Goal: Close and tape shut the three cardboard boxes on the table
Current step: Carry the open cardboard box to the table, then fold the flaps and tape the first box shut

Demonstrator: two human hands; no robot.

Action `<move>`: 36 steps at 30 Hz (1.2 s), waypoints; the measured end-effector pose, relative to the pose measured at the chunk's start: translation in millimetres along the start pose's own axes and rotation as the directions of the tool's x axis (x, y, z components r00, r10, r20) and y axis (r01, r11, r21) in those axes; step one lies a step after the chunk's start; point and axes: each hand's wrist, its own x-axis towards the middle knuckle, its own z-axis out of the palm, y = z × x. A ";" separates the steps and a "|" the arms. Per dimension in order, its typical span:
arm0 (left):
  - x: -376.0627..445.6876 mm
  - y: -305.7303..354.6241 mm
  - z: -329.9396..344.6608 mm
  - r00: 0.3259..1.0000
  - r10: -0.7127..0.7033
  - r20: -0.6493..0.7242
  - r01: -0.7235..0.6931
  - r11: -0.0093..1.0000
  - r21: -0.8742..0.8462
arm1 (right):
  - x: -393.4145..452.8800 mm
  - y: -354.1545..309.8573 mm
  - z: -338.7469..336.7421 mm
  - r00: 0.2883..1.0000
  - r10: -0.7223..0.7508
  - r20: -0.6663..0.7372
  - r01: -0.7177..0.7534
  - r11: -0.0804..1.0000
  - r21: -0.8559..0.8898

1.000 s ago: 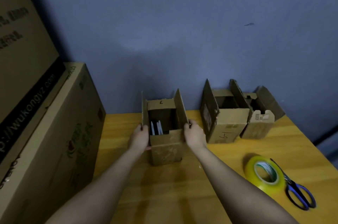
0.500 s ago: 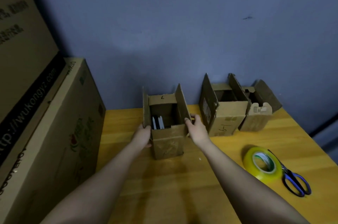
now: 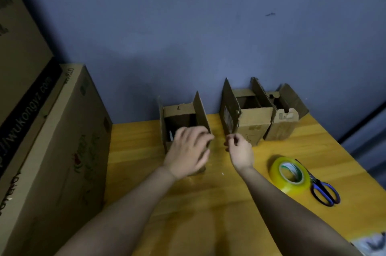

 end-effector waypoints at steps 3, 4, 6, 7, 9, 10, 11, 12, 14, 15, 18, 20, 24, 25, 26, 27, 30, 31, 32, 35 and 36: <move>15.2 26.2 16.4 0.958 0.220 0.182 -0.214 0.976 -0.052 | 10.2 43.6 -21.6 0.992 0.123 0.041 -0.114 0.979 -0.171; 20.8 36.2 23.3 0.938 0.238 0.252 -0.224 0.971 -0.082 | 14.0 58.0 -30.5 0.983 0.174 0.058 -0.159 0.967 -0.197; 32.1 56.3 39.5 0.880 0.219 0.421 -0.192 0.976 -0.106 | 21.0 84.1 -49.3 0.964 0.247 0.098 -0.222 0.952 -0.213; 37.1 64.8 46.5 0.842 0.191 0.505 -0.169 0.982 -0.089 | 22.3 90.9 -58.7 0.956 0.273 0.112 -0.244 0.945 -0.218; 48.4 84.0 64.3 0.744 0.113 0.659 -0.123 0.992 -0.032 | 26.7 106.4 -79.0 0.943 0.312 0.117 -0.278 0.931 -0.238; 53.7 92.9 75.3 0.688 0.075 0.722 -0.106 0.994 -0.003 | 31.5 116.1 -88.3 0.941 0.322 0.102 -0.287 0.922 -0.260; 58.8 102.3 87.8 0.639 0.052 0.767 -0.099 0.995 0.014 | 36.6 126.3 -96.5 0.941 0.329 0.084 -0.293 0.912 -0.288; 62.6 111.3 98.9 0.600 0.046 0.799 -0.099 0.995 0.017 | 41.2 136.0 -103.3 0.941 0.332 0.071 -0.296 0.903 -0.310; 73.9 134.4 124.3 0.545 0.045 0.837 -0.100 0.995 0.012 | 52.1 157.1 -119.5 0.941 0.331 0.073 -0.291 0.898 -0.329; 80.4 147.0 136.6 0.527 0.041 0.849 -0.095 0.995 0.011 | 58.6 167.9 -128.7 0.941 0.328 0.077 -0.286 0.898 -0.334; 98.2 184.3 174.4 0.500 0.009 0.866 -0.057 0.998 0.022 | 80.4 201.1 -157.3 0.952 0.284 0.112 -0.225 0.900 -0.373; 110.0 210.8 200.7 0.491 -0.046 0.870 -0.024 0.997 0.067 | 96.1 225.1 -177.1 0.955 0.242 0.169 -0.149 0.891 -0.429; 129.3 253.3 240.6 0.345 -0.138 0.928 -0.153 0.967 0.201 | 121.2 259.1 -204.6 0.911 0.205 0.358 0.001 0.867 -0.498; 133.5 262.2 246.2 0.307 -0.164 0.937 -0.172 0.959 0.224 | 126.7 264.2 -209.1 0.891 0.201 0.407 0.039 0.859 -0.511; 137.2 270.6 250.9 0.276 -0.195 0.941 -0.162 0.956 0.246 | 131.3 268.1 -213.4 0.870 0.196 0.452 0.077 0.852 -0.518; 138.0 276.3 253.7 0.259 -0.228 0.939 -0.131 0.954 0.268 | 133.9 269.9 -215.4 0.852 0.185 0.489 0.114 0.847 -0.518; 138.7 288.0 263.2 0.248 -0.308 0.919 -0.038 0.944 0.327 | 142.1 280.0 -217.8 0.802 0.135 0.582 0.186 0.870 -0.457; 138.7 290.5 265.7 0.260 -0.329 0.908 0.001 0.940 0.341 | 143.8 283.1 -217.8 0.788 0.117 0.605 0.197 0.882 -0.427; 138.4 292.4 267.2 0.279 -0.347 0.896 0.047 0.936 0.348 | 143.9 284.4 -217.6 0.776 0.104 0.622 0.203 0.893 -0.401; 138.4 297.1 272.2 0.318 -0.394 0.862 0.158 0.919 0.361 | 145.6 288.6 -218.3 0.769 0.093 0.632 0.179 0.918 -0.353; 138.8 298.5 272.3 0.321 -0.403 0.857 0.167 0.915 0.367 | 144.6 290.4 -218.6 0.767 0.101 0.633 0.165 0.923 -0.348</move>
